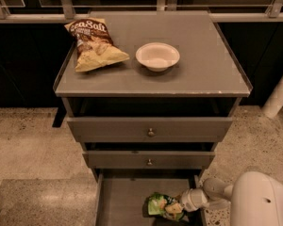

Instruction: Pick green rice chip bag from bottom drawer and place on counter

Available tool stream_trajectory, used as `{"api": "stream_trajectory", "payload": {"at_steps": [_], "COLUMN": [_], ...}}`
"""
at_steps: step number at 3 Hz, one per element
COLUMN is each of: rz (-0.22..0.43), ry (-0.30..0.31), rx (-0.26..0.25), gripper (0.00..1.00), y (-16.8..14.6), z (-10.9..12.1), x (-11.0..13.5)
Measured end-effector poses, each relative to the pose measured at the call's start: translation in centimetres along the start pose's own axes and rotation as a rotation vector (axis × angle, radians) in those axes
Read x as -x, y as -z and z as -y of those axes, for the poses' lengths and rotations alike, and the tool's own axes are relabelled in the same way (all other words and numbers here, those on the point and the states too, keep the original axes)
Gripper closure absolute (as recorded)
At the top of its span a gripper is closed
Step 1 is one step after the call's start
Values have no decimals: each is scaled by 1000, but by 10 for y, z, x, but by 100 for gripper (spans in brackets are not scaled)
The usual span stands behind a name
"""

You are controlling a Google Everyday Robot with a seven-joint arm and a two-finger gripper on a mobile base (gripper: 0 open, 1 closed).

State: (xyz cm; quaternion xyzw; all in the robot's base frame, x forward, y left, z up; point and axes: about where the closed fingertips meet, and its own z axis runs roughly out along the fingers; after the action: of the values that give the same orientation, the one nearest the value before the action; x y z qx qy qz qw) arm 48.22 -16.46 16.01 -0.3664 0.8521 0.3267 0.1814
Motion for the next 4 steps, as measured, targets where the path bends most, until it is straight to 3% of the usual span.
{"api": "stream_trajectory", "payload": {"at_steps": [1, 2, 3, 4], "rz": [119, 246, 323, 323], "ry": [25, 65, 133, 133], "rx": [8, -37, -99, -98], "gripper": [100, 100, 100, 100], "y": [43, 106, 175, 175], "z": [-18, -41, -67, -67], "x": [8, 10, 23, 24]}}
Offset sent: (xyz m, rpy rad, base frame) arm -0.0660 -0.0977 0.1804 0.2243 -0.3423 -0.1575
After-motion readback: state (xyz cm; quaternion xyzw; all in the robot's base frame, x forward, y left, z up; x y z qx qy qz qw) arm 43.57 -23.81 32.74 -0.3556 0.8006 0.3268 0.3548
